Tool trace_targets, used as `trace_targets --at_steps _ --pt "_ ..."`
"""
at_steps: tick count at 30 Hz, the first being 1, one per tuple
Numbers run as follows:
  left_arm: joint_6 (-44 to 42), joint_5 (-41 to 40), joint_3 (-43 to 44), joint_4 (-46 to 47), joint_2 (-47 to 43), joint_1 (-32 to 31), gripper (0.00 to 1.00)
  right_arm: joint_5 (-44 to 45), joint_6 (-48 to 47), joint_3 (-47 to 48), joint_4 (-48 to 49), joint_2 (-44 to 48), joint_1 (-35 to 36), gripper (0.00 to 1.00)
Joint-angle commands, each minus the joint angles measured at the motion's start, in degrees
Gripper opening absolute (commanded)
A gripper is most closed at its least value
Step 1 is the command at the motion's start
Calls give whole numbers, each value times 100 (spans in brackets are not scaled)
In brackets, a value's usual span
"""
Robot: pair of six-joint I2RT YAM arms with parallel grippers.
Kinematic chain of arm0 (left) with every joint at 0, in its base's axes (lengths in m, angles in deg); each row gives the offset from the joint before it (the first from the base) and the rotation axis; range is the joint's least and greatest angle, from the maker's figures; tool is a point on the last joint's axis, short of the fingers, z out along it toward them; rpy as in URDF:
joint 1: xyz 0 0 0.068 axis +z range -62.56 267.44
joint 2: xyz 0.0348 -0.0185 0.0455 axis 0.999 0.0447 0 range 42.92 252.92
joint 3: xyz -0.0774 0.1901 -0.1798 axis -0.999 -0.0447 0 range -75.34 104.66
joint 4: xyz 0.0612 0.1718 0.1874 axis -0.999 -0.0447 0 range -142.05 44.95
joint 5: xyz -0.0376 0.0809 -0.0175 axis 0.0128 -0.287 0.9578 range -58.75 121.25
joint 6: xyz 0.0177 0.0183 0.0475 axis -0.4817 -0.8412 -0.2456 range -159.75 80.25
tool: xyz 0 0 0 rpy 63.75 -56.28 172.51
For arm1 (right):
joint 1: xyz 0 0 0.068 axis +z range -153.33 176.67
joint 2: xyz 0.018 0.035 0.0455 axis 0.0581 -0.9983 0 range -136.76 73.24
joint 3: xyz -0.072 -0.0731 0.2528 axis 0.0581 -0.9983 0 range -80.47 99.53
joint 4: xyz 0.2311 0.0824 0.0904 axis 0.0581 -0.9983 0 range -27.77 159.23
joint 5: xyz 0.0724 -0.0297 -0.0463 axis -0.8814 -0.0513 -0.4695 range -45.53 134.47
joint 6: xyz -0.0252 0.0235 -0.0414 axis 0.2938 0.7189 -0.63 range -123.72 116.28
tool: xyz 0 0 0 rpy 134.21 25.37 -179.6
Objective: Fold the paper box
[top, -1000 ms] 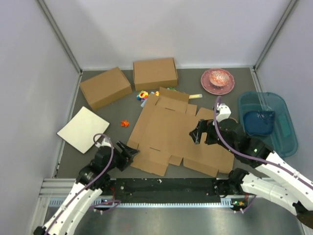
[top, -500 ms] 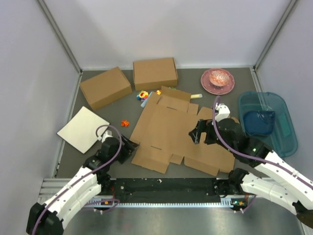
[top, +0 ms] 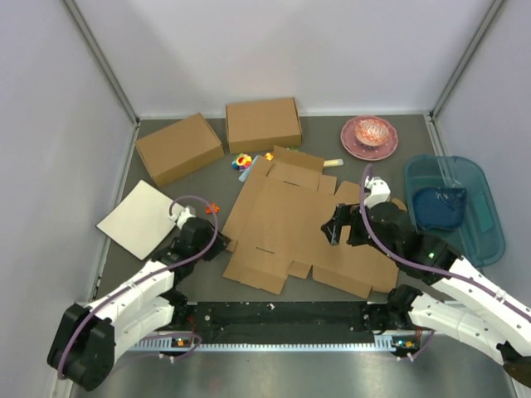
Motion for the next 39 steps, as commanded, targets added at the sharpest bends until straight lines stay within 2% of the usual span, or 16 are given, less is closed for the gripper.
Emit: trace_targets --at_steps 1,3,5,10,11,15,16,19,22,26,28,29,30,34,36,39 --pt "-740 166 466 295 -27 20 36 136 -96 50 100 213 64 95" --pt "-969 280 799 146 -98 37 26 136 -123 173 65 265 64 95" --pt "-1347 412 1254 -38 -89 64 22 118 -166 287 12 275 64 95" --pt "-2128 1676 2328 -154 358 222 6 110 -350 753 -93 274 64 95" --pt "-2244 1896 2765 -171 629 292 5 127 -377 815 -137 275 64 95" --pt "-2754 3065 3979 -320 1500 494 2 154 -509 1113 -217 292 64 95" --pt "-2911 3624 4243 -338 1711 547 1 162 -527 1140 -225 283 72 95" --pt "-3140 4373 5315 -583 2703 731 0 136 -544 1158 -278 292 64 96" --pt "-3238 4439 6456 -847 3923 959 0 136 -527 1114 -313 345 64 96" --pt "-3133 4193 7110 -830 4840 1285 0 188 -518 1044 -410 511 64 96" --pt "-3062 4070 7295 -848 5156 1495 6 232 -536 1017 -489 608 64 96" --pt "-3053 3921 7304 -839 5210 1575 12 241 -553 1017 -515 635 64 96" --pt "-3036 3841 7304 -822 5246 1637 31 259 -562 1000 -533 678 64 96" --pt "-3001 3420 7016 -848 4862 1918 58 329 -623 982 -560 688 64 96" --pt "-2992 3017 6691 -560 4527 1918 63 364 -658 982 -551 661 64 96" --pt "-2773 2638 5725 -60 3745 1892 71 408 -711 991 -542 565 64 96"
